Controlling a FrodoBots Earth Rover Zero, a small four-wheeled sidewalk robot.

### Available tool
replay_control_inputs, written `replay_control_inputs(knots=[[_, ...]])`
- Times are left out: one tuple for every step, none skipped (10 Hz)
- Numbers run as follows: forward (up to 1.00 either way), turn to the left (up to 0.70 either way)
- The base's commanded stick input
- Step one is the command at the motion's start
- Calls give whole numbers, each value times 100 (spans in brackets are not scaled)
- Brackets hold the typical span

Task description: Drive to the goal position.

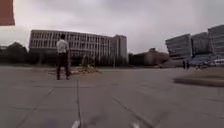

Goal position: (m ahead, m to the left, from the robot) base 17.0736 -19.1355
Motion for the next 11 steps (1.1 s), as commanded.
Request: replay_control_inputs(knots=[[70,0],[70,0],[70,0],[70,0],[70,0],[70,0],[70,-23],[70,-33],[70,-12],[70,0],[70,0]])
